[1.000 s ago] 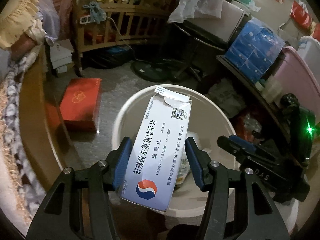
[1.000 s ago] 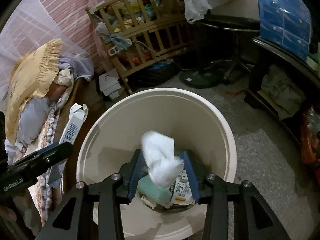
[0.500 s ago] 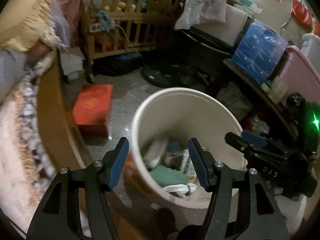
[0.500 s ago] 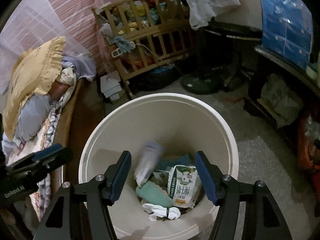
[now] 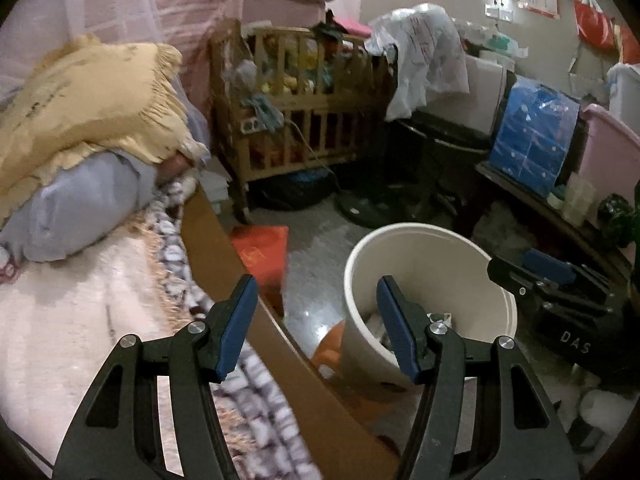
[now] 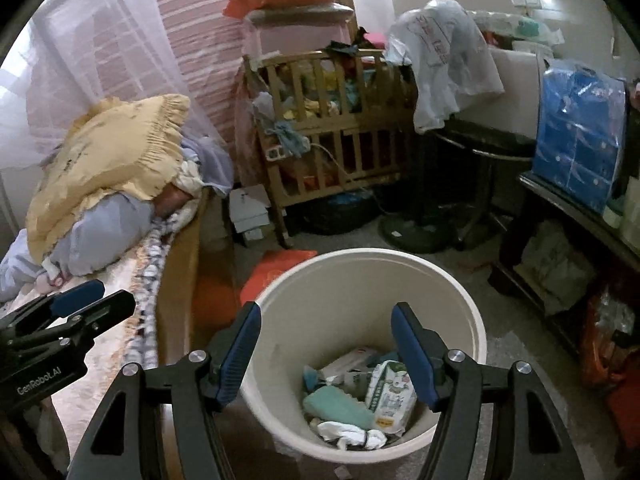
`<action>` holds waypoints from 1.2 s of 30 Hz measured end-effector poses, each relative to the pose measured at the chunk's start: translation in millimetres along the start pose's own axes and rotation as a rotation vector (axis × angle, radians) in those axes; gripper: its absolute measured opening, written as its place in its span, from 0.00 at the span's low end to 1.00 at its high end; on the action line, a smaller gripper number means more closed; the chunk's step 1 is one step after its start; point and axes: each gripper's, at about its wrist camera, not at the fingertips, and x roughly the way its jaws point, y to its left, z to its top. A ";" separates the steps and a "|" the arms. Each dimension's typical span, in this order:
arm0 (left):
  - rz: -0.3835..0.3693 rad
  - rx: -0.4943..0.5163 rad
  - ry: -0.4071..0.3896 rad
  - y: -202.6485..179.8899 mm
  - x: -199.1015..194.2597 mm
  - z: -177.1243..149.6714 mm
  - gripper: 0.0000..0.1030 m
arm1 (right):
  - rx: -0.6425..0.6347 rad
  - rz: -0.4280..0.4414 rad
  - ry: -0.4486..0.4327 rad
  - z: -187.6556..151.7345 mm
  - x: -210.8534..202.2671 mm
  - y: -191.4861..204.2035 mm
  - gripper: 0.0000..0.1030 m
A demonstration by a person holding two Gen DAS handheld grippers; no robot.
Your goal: Collect trash
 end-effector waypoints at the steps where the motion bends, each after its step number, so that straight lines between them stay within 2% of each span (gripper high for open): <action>1: 0.001 -0.005 -0.007 2.6 -5.1 -0.2 0.59 | -0.001 0.001 -0.008 -0.5 -4.6 3.7 0.63; 4: 0.018 -0.015 -0.037 8.0 -21.3 -1.4 0.59 | -0.009 -0.009 -0.035 0.1 -20.5 14.8 0.64; 6: 0.028 -0.022 -0.054 11.3 -31.3 -1.3 0.59 | -0.014 -0.005 -0.049 0.2 -28.4 20.4 0.74; 7: 0.026 -0.024 -0.056 12.5 -34.7 -1.8 0.59 | -0.019 -0.008 -0.054 0.1 -32.3 23.5 0.75; 14: 0.017 -0.051 -0.092 20.4 -55.8 -1.4 0.59 | -0.062 -0.033 -0.090 2.1 -52.9 42.9 0.76; 22: 0.013 -0.051 -0.121 17.1 -63.6 -0.3 0.59 | -0.054 -0.070 -0.127 5.9 -65.0 45.2 0.78; 36: 0.017 -0.053 -0.121 16.8 -62.0 -2.0 0.59 | -0.067 -0.078 -0.115 3.3 -65.6 47.2 0.79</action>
